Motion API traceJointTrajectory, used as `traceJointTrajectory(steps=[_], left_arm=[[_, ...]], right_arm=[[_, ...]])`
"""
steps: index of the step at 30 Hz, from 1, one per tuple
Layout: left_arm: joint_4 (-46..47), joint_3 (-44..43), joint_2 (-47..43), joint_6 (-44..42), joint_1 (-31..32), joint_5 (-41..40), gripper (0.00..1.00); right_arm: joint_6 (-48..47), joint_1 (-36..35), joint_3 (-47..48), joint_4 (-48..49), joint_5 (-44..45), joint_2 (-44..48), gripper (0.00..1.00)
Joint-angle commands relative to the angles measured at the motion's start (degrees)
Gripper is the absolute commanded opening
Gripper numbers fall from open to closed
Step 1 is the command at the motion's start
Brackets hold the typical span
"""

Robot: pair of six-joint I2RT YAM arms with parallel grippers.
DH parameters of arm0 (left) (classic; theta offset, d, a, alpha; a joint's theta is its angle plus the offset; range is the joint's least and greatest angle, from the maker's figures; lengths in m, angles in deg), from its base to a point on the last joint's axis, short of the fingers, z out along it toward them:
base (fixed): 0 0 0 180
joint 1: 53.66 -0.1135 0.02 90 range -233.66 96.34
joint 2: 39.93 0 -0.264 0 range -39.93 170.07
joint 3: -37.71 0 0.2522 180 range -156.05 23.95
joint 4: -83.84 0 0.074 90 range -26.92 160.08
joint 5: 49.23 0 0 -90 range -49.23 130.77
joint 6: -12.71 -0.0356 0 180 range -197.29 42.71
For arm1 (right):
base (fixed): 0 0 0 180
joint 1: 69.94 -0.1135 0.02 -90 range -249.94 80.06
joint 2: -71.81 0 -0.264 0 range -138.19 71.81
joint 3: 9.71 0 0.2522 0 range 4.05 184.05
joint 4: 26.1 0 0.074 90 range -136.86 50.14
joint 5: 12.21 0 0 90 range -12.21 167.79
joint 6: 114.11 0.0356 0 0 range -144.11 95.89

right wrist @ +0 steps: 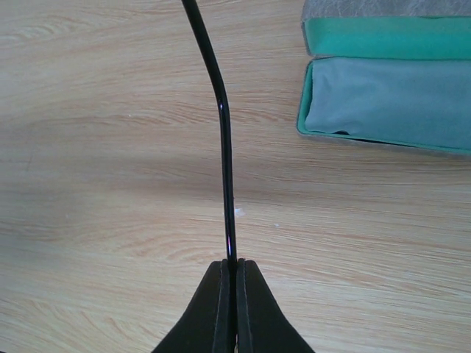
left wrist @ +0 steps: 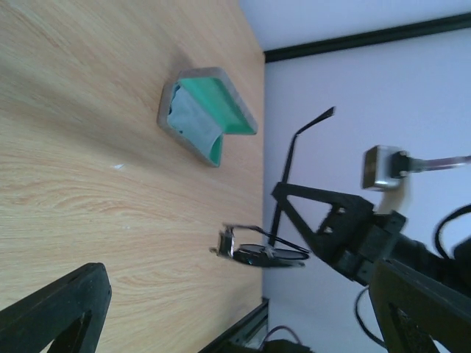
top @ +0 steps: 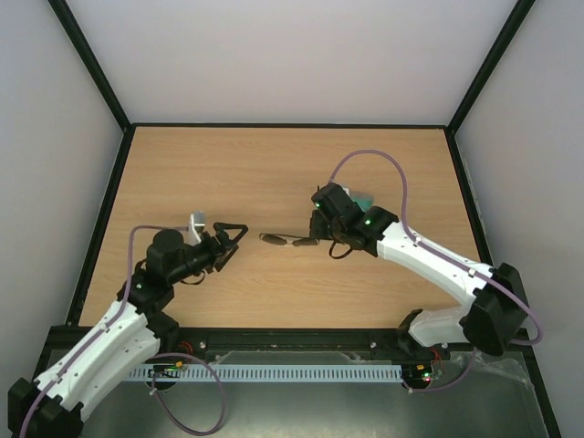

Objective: Organize the sunglasses
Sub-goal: Fold the sunglasses.

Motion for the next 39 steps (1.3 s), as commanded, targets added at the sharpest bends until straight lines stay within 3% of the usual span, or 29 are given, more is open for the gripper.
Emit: traceJointTrajectory(steps=[1,12,39], left_arm=[[6.66,2.47,-7.25,7.06,0.64,-5.75,0.99],[24.61,8.24,-5.88,6.73,0.64,-11.66,0.99],[28.3,4.18,5.79,-4.42,9.52,-22.72,0.99]], right_arm=[[6.05,0.96,1.03,4.93,-3.24,-2.11,0.01],[13.1,1.23,2.62,11.92,-8.34,-6.11,0.01],[16.9,1.34,4.92,15.23,-13.21,-10.41,0.01]])
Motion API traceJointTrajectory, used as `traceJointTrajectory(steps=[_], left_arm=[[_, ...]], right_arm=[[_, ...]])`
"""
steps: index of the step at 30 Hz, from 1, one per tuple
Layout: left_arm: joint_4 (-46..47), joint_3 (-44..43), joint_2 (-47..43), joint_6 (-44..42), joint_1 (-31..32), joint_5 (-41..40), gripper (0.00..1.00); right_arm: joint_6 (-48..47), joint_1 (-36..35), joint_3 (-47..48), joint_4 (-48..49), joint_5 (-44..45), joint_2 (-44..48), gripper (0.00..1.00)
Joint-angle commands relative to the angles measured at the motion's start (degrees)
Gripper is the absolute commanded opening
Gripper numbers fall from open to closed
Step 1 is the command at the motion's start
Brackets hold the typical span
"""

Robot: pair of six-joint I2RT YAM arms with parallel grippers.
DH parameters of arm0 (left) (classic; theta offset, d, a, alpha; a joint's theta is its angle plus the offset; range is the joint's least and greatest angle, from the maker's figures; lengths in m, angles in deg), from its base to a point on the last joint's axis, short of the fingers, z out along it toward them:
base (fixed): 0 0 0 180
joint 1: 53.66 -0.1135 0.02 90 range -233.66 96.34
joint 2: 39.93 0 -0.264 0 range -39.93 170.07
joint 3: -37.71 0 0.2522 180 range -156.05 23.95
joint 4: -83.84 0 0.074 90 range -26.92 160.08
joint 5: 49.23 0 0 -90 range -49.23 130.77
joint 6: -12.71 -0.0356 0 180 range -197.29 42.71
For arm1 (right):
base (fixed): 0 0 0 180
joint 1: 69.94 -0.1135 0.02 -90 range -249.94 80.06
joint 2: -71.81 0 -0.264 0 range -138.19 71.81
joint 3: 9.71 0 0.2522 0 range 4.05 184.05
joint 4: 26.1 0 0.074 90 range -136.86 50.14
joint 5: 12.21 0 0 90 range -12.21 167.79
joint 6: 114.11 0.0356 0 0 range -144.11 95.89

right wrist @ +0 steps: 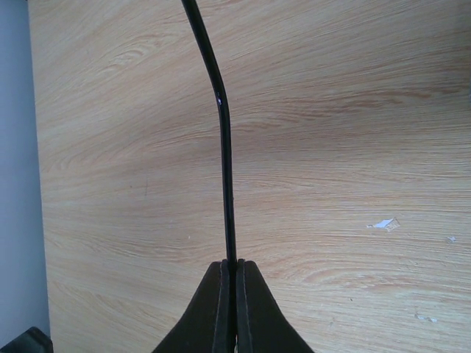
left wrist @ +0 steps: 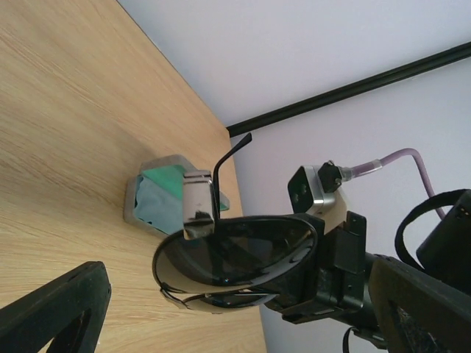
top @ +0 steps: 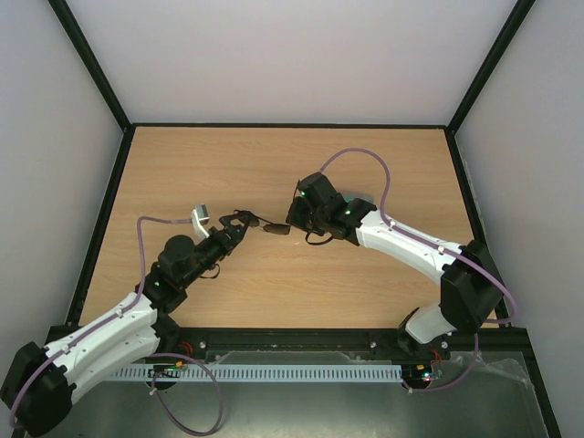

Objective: Organize the sunglasses
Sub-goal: Fold the sunglasses.

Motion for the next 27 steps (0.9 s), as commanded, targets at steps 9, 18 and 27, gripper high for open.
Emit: traceJointTrajectory(steps=[9,18,27], left_arm=[[4.51,-3.37,3.75,-2.77,0.48,-3.04,0.99],[4.36,-3.69,4.77,-2.61,0.43,-3.11,0.99],[4.65,-4.03,6.32,-2.15,0.51,-2.76,0.96]], right_arm=[[1.51,-1.08,0.22,2.12,-1.12,0.31,0.01],[1.12,-1.38,0.57,1.84,-0.17,-0.24,0.01],[0.81,-1.57,1.08,1.41,0.69,-1.34,0.01]])
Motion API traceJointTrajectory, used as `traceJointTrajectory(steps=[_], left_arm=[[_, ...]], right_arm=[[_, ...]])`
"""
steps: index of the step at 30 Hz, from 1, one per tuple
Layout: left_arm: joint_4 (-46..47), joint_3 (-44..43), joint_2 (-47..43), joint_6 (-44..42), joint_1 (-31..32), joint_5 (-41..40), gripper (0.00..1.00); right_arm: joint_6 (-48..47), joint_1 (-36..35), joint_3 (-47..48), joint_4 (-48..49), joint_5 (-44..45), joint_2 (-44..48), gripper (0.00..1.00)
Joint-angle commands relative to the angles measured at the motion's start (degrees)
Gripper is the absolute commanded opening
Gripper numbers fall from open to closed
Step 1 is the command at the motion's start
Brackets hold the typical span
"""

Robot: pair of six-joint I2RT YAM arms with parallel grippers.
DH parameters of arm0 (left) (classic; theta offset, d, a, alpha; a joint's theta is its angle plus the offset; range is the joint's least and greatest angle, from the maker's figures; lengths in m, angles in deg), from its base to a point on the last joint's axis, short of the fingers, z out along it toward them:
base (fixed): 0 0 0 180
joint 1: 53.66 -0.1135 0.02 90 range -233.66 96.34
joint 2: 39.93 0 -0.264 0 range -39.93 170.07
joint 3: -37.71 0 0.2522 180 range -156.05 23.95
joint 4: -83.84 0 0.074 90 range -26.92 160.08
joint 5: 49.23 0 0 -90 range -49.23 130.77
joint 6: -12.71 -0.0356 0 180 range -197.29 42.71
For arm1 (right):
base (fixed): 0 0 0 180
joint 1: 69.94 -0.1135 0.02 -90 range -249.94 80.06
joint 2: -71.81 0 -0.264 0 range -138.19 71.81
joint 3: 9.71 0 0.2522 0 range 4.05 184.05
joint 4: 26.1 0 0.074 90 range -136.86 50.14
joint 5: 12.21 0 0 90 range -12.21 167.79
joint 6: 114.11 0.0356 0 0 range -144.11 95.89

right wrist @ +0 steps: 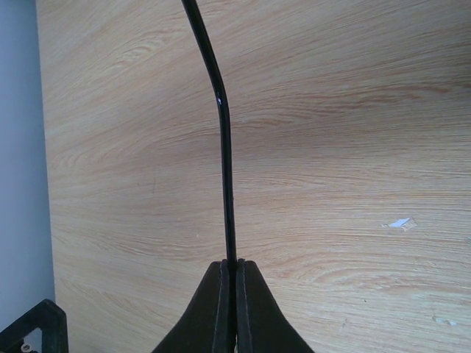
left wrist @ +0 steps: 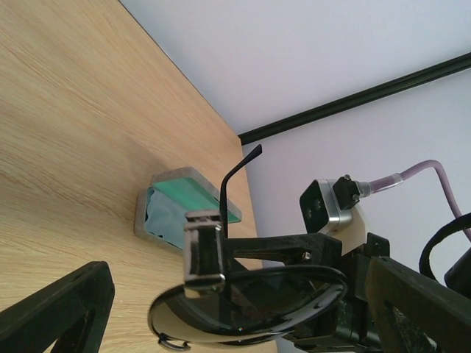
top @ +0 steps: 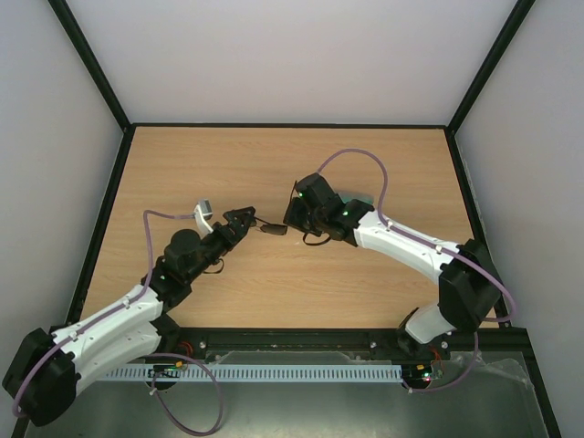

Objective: Organize the sunglasses
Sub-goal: Fold the sunglasses.

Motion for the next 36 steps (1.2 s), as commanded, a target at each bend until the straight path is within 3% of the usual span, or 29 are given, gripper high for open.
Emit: traceJointTrajectory(steps=[1,17,36], left_arm=[[2.41,-2.14,0.47,-0.69,0.25,-0.65,0.94],[2.73,-2.64,2.17,-0.44,0.25,-0.31,0.76],[1.17,-3.53,2.98,-0.78,0.25,-0.14,0.62]], right_arm=[[-0.11,-0.46,1.17,-0.02,1.2,-1.11,0.01],[-0.42,-0.66,1.88,-0.11,1.47,-1.81,0.01],[-0.84,-0.72,2.02,-0.42,1.56,-1.33,0.02]])
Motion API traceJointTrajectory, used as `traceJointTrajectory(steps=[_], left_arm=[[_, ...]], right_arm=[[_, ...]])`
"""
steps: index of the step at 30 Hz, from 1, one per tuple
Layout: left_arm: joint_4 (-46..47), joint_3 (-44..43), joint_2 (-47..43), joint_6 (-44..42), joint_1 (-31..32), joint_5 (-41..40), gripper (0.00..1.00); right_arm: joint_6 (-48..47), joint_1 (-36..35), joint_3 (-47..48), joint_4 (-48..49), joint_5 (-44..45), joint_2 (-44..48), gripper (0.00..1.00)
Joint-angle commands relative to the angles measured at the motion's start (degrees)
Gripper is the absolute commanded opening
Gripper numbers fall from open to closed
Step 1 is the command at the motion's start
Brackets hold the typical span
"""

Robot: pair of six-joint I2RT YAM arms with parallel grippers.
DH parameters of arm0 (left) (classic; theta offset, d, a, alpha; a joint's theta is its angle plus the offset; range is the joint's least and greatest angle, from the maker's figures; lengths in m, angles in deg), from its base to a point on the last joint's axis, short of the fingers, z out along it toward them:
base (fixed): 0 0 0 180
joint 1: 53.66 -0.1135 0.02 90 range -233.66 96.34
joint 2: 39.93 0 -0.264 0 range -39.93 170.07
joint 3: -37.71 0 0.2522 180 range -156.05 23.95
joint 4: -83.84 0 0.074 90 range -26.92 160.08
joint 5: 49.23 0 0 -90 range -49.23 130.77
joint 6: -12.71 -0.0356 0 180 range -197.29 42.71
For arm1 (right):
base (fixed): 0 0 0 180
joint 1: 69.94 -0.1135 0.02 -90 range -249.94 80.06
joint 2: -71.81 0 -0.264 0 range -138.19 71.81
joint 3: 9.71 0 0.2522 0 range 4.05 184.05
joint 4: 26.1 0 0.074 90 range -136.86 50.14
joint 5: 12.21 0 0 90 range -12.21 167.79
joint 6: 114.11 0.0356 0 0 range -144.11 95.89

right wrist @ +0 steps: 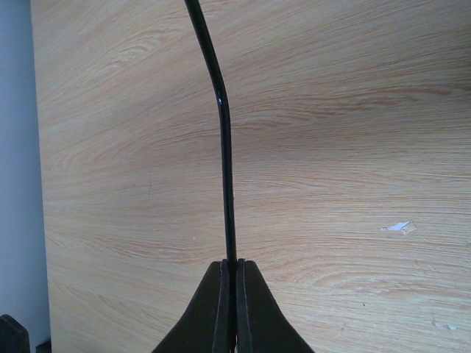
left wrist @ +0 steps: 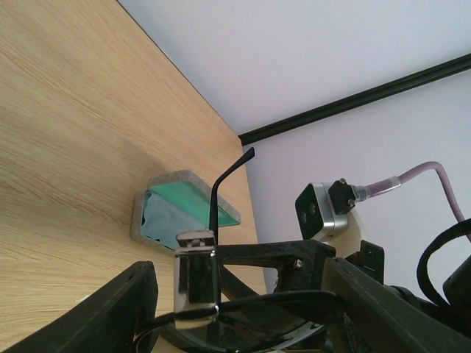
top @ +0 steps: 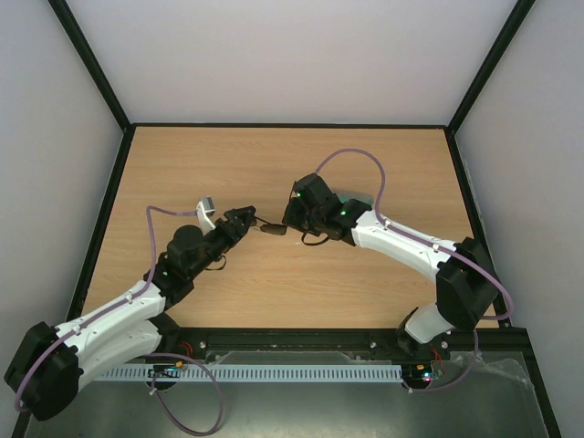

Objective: Organize the sunglasses
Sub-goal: Fold the sunglasses.

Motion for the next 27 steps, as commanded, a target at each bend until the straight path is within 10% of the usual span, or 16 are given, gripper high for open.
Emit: traceJointTrajectory(steps=[1,27], left_arm=[[0.53,-1.78,0.26,-0.71,0.21,-0.18,0.62],[-6.04,-5.22,-1.37,-5.13,-2.93,10.17,0.58]], right_arm=[[-0.48,-0.33,1.41,-0.42,0.76,-0.09,0.01],[-7.21,-0.11,3.34,-10.83,4.6,12.21,0.21]])
